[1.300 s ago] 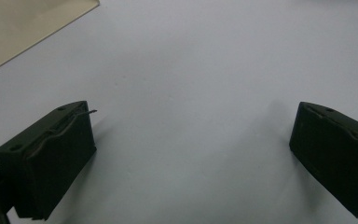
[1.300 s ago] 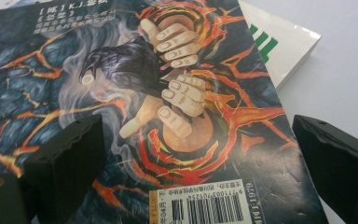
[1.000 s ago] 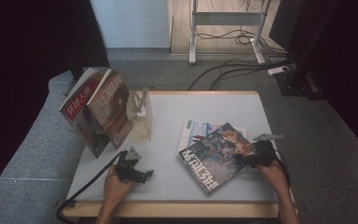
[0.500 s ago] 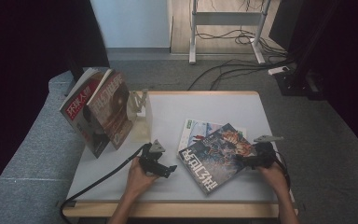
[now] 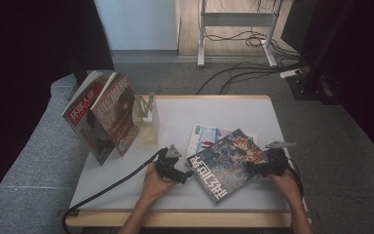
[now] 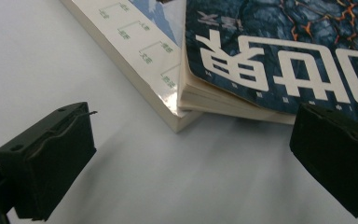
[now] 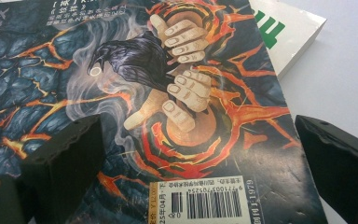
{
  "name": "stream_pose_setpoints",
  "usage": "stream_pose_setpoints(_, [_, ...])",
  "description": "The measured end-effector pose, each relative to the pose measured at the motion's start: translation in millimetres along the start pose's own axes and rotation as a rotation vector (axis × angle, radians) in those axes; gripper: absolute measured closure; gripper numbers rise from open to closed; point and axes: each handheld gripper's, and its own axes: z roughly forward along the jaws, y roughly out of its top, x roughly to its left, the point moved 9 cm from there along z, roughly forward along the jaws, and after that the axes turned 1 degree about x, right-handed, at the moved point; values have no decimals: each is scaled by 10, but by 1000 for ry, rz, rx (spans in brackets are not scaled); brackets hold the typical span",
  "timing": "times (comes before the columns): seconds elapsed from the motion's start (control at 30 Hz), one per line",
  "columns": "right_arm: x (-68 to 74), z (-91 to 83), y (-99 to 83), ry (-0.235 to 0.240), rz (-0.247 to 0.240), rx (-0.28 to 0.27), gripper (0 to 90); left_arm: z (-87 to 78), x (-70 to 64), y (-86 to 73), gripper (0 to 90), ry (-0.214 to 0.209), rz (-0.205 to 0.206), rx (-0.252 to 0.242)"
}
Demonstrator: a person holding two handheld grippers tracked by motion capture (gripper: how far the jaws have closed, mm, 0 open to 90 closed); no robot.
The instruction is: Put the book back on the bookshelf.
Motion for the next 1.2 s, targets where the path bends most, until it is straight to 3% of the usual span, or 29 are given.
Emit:
stream_pose_setpoints(0.07, [0,1,1,0,0,2,35,13,33,4,0,13,-12,7])
stream_pose_setpoints(0.13, [1,1,1,-1,0,2,35,48,47,-1,0,40,22,41])
stream_pose_setpoints(0.23, [1,1,-3,-2,9,4,32,43,69,31,0,59,35,46])
stream_pose_setpoints(0.63, [16,12,-6,0,10,7,20,104,251,85,0,68,-52,35])
stream_pose_setpoints(0.73, [37,19,1,0,-2,11,15,109,346,100,0,91,-67,41])
stream_pose_setpoints(0.77, [41,20,3,-1,-5,12,14,115,356,101,0,73,-74,48])
stream_pose_setpoints(0.83, [43,20,6,-4,-8,15,13,116,360,118,0,73,-56,75])
stream_pose_setpoints(0.9, [45,18,6,-6,-10,13,14,99,353,166,0,106,-23,80])
stream_pose_setpoints(0.93, [45,17,6,-8,-11,12,14,91,364,192,0,132,-19,73])
stream_pose_setpoints(1.07, [48,14,4,-14,-12,9,14,99,382,238,0,138,-13,98])
stream_pose_setpoints(1.2, [54,10,6,-21,-18,12,11,113,406,267,0,142,-31,99])
